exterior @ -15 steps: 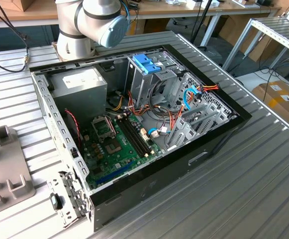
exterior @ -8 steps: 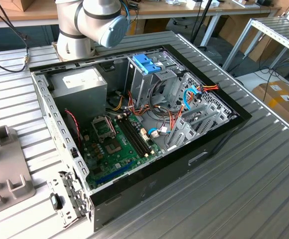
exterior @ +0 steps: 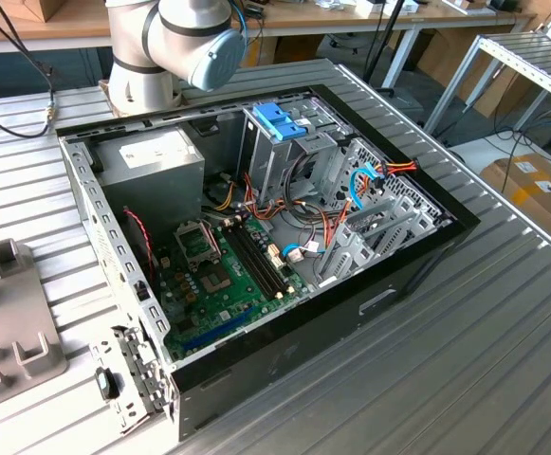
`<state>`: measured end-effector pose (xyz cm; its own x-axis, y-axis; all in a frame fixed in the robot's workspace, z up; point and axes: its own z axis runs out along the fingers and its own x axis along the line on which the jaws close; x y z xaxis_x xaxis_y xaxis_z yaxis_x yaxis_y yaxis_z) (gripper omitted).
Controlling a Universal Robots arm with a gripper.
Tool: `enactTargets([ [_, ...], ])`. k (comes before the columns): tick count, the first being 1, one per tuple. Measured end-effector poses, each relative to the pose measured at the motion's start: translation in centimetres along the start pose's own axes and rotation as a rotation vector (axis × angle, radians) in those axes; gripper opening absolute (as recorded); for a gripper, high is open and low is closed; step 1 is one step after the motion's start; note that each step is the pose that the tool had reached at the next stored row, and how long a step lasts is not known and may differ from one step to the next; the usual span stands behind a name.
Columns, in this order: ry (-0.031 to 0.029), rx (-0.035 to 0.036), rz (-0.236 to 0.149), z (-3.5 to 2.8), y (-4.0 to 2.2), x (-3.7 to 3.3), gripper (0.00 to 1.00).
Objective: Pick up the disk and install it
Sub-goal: 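Pick up the disk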
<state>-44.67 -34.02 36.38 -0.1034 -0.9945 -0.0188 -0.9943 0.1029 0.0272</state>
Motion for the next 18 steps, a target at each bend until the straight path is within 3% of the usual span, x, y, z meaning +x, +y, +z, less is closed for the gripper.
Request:
enactTargets([
  [18, 0.0, 0.0, 0.0, -0.01, -0.39, -0.04, 0.11],
])
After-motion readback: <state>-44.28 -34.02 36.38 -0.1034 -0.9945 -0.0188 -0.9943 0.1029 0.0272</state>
